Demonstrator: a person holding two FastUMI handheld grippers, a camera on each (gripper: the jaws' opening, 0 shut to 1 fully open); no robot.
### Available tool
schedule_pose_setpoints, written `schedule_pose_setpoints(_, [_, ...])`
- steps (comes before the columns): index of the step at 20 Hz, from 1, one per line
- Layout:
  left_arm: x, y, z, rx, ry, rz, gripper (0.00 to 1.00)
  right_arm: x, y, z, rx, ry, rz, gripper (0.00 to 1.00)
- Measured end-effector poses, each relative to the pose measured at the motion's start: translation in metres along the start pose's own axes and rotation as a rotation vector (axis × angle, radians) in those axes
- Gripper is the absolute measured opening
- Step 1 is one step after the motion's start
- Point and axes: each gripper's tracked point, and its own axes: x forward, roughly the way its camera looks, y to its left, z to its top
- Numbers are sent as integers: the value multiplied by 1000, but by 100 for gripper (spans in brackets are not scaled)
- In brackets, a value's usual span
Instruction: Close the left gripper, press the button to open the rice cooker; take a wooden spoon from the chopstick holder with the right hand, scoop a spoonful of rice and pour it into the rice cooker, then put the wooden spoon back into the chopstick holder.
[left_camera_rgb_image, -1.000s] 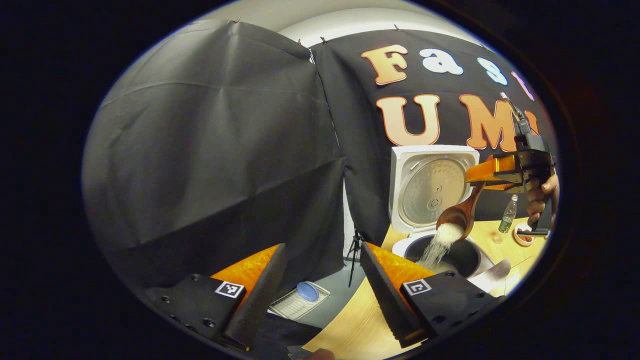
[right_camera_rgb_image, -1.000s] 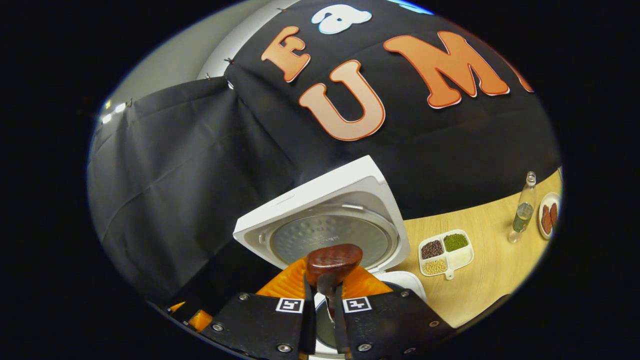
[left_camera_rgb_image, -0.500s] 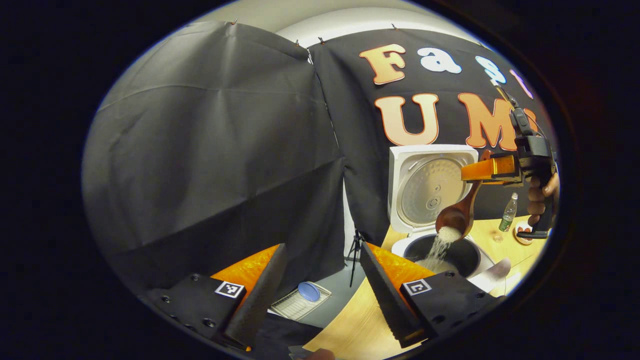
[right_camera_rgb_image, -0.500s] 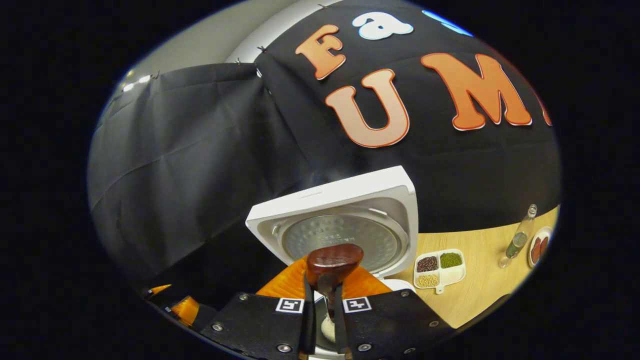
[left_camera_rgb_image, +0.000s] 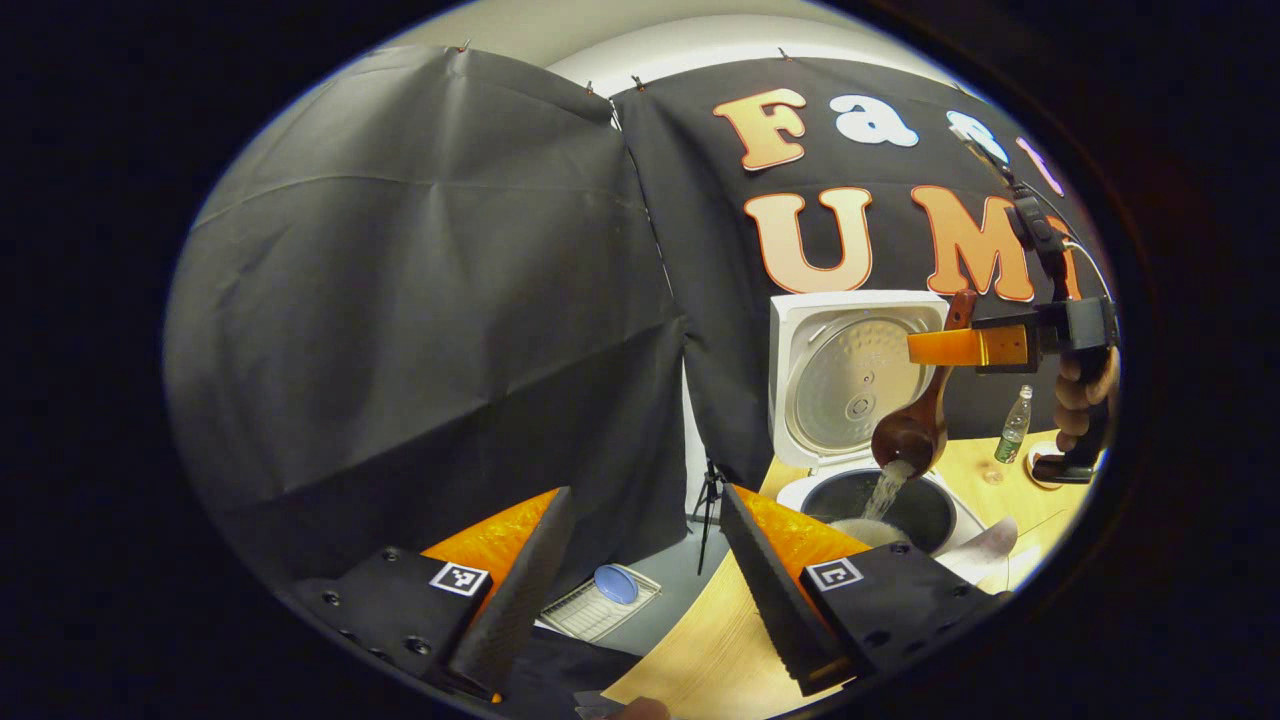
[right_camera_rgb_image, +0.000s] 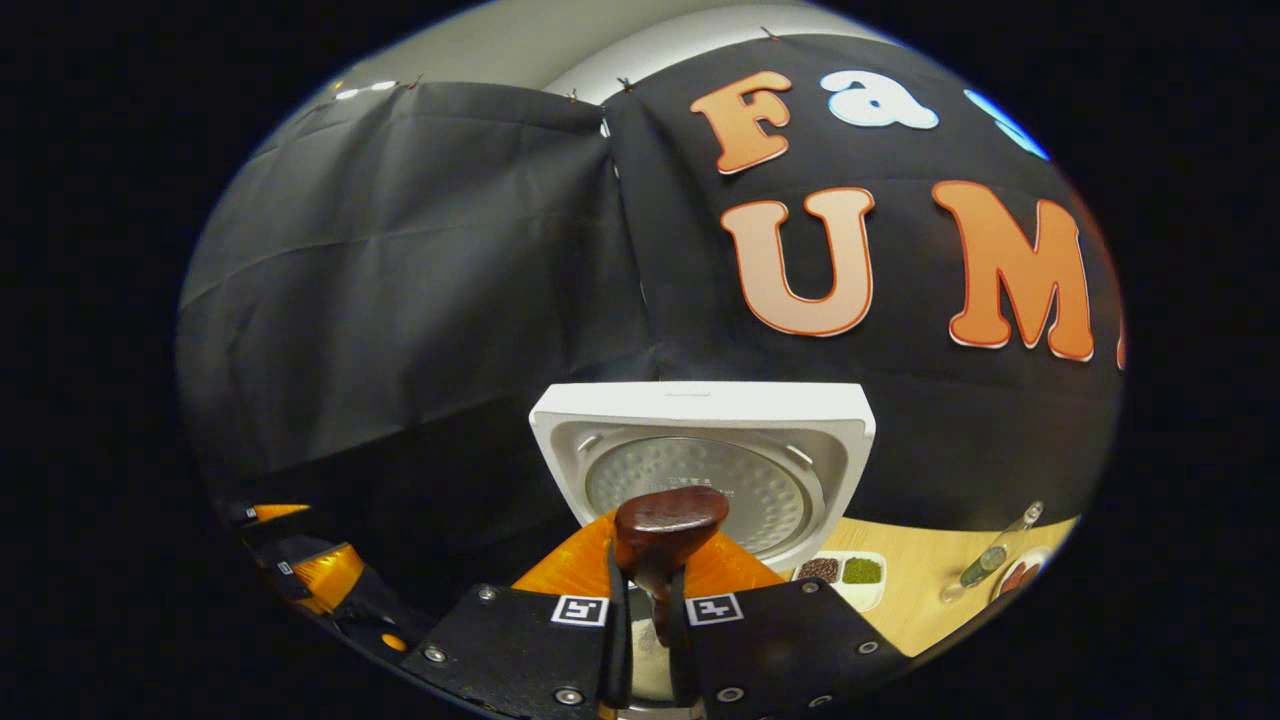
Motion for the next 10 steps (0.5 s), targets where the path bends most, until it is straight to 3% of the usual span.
schedule_pose_setpoints(3, [-1,-1,2,0,-1,3,99,-2,4,3,-44,-11,22,14])
schedule_pose_setpoints(4, [-1,0,0,-2,0,4,95,-3,6,5,-58,-17,30,14])
schedule_pose_setpoints(6, [-2,0,0,-2,1,1,99,-6,10,7,-92,-34,43,14])
schedule_pose_setpoints(9, [-3,-1,2,0,-1,0,95,-10,15,2,-132,-15,37,14])
schedule_pose_setpoints(10, [-4,-2,4,-3,-7,-6,99,-9,16,0,-131,-6,39,14])
